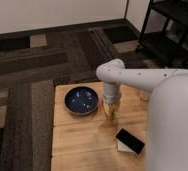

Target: Drag the pepper across the table

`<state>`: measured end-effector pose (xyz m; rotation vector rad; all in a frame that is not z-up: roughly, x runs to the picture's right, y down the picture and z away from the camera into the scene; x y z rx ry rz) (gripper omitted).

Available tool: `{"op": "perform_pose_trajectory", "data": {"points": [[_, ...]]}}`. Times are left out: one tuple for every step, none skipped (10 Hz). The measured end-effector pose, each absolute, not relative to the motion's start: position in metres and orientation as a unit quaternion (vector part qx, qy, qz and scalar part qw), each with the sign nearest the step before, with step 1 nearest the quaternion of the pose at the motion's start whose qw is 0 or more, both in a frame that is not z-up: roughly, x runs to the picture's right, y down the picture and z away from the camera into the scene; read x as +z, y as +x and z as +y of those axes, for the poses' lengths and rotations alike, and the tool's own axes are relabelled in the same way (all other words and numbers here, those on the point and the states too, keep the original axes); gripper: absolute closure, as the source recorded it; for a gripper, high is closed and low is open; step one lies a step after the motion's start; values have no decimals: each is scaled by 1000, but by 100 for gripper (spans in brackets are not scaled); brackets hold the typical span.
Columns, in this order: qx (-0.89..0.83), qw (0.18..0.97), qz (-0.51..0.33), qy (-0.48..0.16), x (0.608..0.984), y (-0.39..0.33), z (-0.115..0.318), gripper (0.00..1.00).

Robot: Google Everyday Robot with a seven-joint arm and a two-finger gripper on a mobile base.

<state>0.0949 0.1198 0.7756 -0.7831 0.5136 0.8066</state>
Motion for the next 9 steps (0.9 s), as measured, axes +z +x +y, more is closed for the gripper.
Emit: {"op": "perform_pose_trajectory", "data": {"points": [[363,821,239,-372,769,83,120,100],[342,827,238,-379,758,69,124,100],[326,830,237,-386,750,58,129,100],[312,832,236,-394,742,47,135,100],[295,832,236,-406,732,35,145,100],[285,832,236,-413,725,27,151,100],[271,834,235,-419,719,16,157,100],[254,839,232,-422,710,3,161,100],[240,844,228,-422,704,-7,162,100]]}}
